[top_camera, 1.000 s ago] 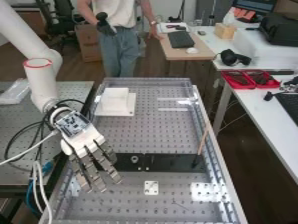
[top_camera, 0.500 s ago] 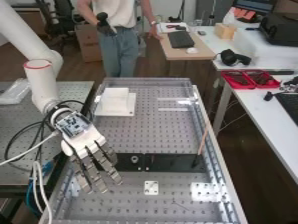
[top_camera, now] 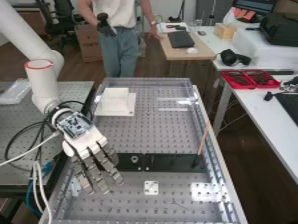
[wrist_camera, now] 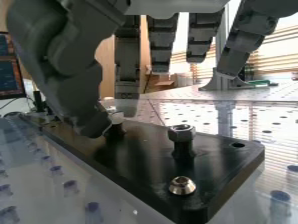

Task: Grab the larger nut and place it in the white container

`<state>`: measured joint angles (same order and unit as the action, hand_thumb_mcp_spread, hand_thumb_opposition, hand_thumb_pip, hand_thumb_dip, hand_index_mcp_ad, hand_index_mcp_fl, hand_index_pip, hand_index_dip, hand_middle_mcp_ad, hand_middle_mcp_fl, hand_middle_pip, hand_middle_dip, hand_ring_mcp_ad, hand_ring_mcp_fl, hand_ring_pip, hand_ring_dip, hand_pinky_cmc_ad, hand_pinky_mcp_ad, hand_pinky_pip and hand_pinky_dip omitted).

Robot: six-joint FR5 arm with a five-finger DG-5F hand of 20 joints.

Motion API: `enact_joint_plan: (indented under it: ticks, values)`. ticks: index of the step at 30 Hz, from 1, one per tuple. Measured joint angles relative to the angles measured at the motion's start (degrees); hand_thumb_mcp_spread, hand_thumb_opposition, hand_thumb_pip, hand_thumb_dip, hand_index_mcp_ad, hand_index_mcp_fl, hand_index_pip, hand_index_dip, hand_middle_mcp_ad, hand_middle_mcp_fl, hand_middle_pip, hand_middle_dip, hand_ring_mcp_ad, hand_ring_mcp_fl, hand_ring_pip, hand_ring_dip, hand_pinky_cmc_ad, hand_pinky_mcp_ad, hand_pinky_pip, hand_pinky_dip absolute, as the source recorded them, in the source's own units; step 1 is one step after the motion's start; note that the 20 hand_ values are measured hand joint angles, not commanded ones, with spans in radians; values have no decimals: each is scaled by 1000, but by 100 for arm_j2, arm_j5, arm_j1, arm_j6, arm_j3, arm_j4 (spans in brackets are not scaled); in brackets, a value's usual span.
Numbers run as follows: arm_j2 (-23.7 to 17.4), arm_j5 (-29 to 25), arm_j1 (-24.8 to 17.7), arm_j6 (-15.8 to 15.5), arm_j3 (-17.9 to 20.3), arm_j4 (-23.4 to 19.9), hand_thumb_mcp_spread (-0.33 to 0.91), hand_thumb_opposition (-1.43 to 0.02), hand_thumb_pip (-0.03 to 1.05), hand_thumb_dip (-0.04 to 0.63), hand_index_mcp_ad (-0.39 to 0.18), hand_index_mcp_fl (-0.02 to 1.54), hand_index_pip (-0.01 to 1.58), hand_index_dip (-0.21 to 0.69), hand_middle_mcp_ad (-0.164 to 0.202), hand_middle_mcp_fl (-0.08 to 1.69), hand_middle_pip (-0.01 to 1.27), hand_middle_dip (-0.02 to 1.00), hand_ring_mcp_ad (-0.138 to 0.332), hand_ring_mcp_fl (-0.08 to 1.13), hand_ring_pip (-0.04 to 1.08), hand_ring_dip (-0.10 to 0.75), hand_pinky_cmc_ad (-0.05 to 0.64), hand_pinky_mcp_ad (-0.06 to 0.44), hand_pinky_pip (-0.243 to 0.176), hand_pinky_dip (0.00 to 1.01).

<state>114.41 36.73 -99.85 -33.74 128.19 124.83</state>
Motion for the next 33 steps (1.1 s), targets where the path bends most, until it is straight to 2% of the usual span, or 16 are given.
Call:
enact_joint_plan:
  ticks: [10,13,33]
  values:
    - [27,-28,-3,-226,28,-274,316,-853,761,302,-56,21,1553,187,61,119,124,239,164,0,84,72,312,264,-75,401]
    - [47,-18,1,-206,-1,-220,316,-853,761,302,-56,72,1553,187,61,119,124,239,164,0,84,72,312,264,-75,401]
    - [48,-67,-47,-67,-4,-149,316,-853,777,298,-56,87,1553,187,61,122,124,239,164,0,91,80,312,264,-75,436]
